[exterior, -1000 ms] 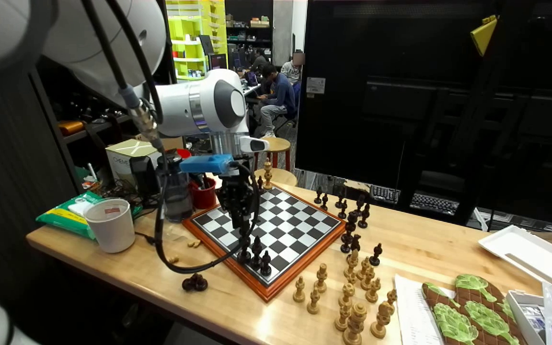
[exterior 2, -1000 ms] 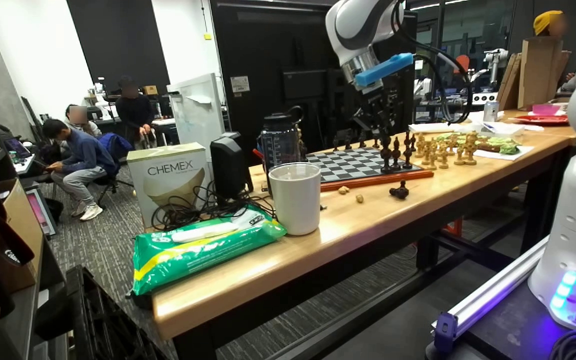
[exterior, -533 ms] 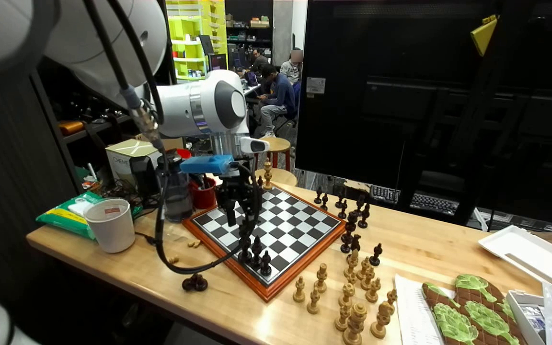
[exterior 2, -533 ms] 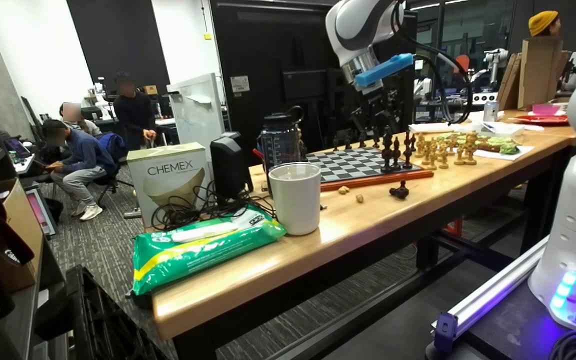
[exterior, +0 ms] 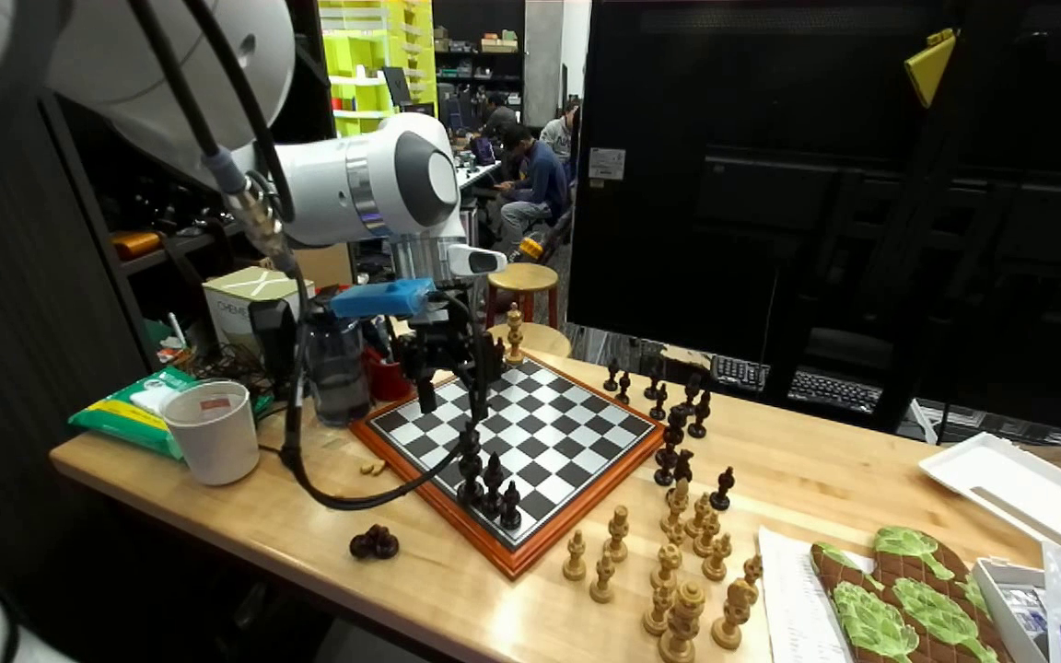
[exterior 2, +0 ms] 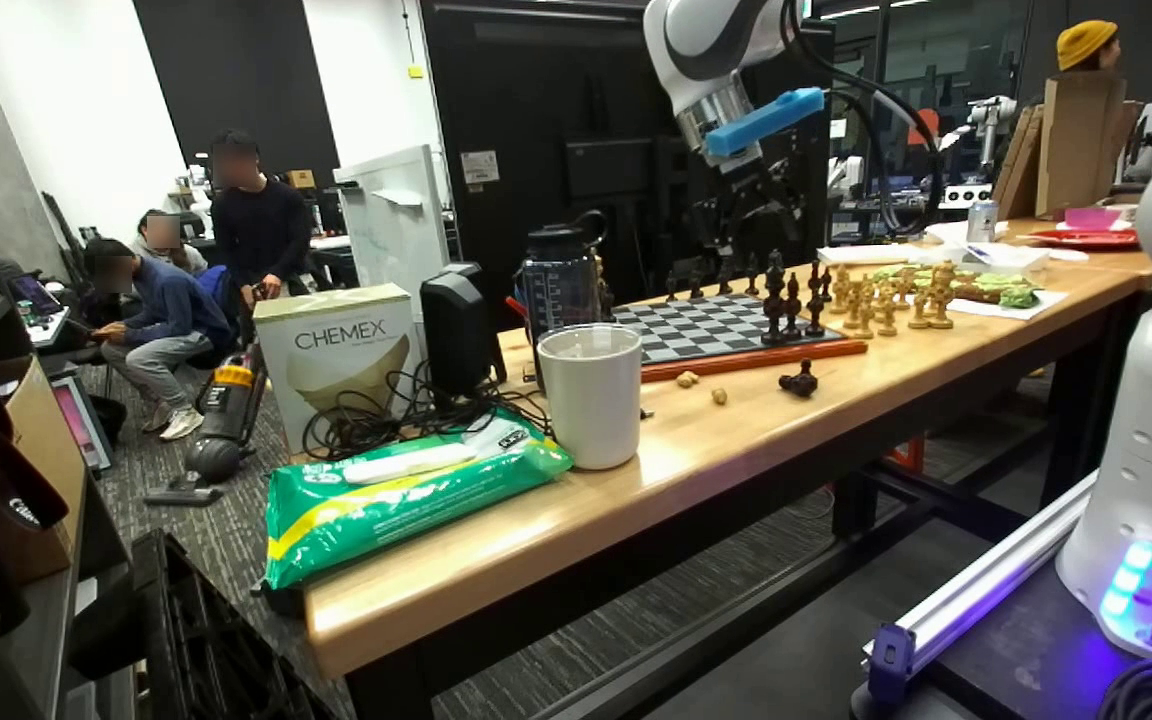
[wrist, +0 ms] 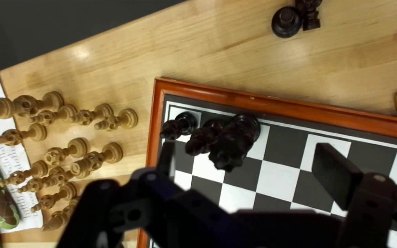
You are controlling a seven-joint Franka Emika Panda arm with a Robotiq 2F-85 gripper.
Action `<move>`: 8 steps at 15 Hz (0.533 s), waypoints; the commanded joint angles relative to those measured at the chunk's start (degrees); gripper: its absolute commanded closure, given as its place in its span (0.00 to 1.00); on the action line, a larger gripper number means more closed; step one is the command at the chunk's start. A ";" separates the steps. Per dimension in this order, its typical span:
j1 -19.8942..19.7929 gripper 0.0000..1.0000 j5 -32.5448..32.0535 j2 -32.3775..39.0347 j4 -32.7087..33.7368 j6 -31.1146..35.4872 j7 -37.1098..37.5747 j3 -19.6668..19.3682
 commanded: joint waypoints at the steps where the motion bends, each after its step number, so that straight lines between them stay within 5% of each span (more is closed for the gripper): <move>1: 0.90 0.00 1.43 -4.49 0.92 -5.38 1.67 1.36; 8: 0.92 0.00 11.66 -11.17 -0.30 -3.27 -6.05 -0.16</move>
